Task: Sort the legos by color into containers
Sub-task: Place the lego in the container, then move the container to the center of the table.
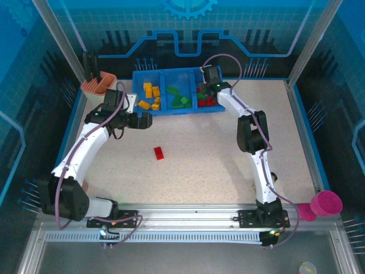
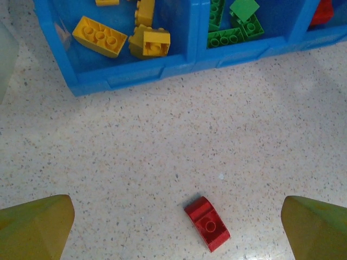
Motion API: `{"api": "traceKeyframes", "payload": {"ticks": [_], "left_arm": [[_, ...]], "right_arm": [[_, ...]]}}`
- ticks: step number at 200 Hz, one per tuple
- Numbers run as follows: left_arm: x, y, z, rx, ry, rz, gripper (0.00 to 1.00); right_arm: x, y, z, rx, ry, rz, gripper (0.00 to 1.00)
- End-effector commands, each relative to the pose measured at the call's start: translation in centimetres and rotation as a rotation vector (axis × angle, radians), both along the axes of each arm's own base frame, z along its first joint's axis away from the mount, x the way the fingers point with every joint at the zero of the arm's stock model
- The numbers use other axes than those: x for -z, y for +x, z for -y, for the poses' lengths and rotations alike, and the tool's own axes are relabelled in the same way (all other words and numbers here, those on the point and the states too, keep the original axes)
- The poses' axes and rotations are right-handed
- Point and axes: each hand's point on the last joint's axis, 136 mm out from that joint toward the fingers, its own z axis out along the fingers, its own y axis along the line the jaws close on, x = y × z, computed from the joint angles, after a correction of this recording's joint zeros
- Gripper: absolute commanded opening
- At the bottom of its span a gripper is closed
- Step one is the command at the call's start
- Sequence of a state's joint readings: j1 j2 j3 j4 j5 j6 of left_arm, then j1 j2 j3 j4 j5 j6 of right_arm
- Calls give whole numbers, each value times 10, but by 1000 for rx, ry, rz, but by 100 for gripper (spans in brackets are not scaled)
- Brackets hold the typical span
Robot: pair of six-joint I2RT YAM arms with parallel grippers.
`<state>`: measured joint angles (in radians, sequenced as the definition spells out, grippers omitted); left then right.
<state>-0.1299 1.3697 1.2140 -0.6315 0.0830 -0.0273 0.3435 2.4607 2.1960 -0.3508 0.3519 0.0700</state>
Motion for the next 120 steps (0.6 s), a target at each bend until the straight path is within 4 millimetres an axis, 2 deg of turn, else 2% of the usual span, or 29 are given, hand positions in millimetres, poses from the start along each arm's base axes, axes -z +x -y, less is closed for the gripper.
{"api": "traceKeyframes", "payload": {"ticks": [1, 12, 53, 88, 120], "left_arm": [[-5, 6, -4, -26, 4, -19, 99], [-5, 8, -3, -26, 1, -26, 99], [-3, 16, 0, -24, 3, -40, 99], [-3, 22, 3, -24, 1, -45, 99], [0, 27, 9, -16, -5, -52, 99]], "right_arm": [[23, -4, 2, -4, 8, -50, 25], [26, -5, 6, 3, 14, -59, 29], [36, -10, 9, -1, 24, -89, 56], [35, -16, 17, 12, 8, -112, 59], [41, -41, 29, 23, -16, -184, 62]]}}
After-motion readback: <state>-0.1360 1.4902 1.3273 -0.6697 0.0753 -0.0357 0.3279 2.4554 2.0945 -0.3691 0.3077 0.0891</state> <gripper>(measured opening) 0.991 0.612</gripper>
